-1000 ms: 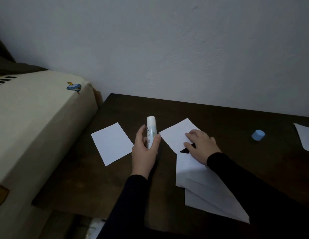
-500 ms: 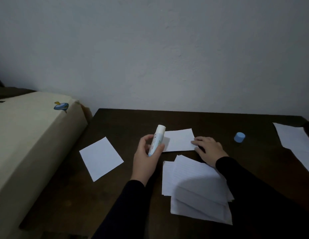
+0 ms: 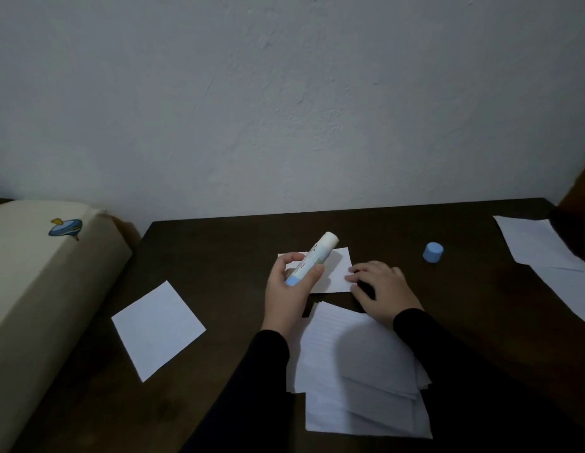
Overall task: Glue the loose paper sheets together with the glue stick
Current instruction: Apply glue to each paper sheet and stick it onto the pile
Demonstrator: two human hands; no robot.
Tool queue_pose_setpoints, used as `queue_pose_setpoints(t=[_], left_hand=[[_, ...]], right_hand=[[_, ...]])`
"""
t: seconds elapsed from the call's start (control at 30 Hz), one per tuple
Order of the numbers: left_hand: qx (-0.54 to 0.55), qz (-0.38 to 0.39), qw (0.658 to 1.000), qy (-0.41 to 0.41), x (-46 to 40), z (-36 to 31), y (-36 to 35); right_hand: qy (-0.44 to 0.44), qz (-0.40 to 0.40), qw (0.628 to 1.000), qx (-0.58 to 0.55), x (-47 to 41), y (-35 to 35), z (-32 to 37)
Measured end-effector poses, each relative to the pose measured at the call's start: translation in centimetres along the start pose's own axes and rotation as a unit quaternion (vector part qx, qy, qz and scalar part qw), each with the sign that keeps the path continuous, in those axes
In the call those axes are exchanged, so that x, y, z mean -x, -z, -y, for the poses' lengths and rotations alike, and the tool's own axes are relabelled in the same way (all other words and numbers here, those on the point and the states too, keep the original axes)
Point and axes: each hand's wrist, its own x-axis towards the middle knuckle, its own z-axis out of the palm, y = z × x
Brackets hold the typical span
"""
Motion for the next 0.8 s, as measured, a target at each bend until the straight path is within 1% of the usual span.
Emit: queue_pose_setpoints(t=[0.13, 0.2, 0.33, 0.47, 0.63, 0.73, 0.8], left_hand=[[0.051, -0.013, 0.999, 0.011, -0.7, -0.2, 0.4], [0.076, -0.016, 0.997, 0.024, -1.0, -0.3, 0.4], [0.066, -0.012, 0.997, 0.033, -1.2, 0.0, 0.1], [0.064, -0.007, 0.997, 0.037, -1.1, 0.5, -0.7], [0.031, 0.012, 0.999, 0.025, -1.0, 0.7, -1.1], [-0.030, 0.016, 0.999, -0.008, -1.1, 0.7, -1.0], [-0.077, 0.031, 0.996, -0.033, -0.8, 0.5, -1.3]], right_hand=[[0.023, -0.013, 0.999, -0.018, 0.2, -0.2, -0.2], [0.020, -0.005, 1.000, -0.017, 0.1, -0.2, -0.2], [0.002, 0.024, 0.999, -0.024, -0.1, -0.1, -0.1], [0.013, 0.036, 0.999, -0.031, 0.2, 0.2, -0.1], [0.025, 0.033, 0.998, -0.052, 0.4, 0.2, -0.1], [0.039, 0.032, 0.997, -0.064, 0.5, 0.2, -0.2], [0.049, 0.014, 0.997, -0.052, 0.5, 0.3, -0.2]])
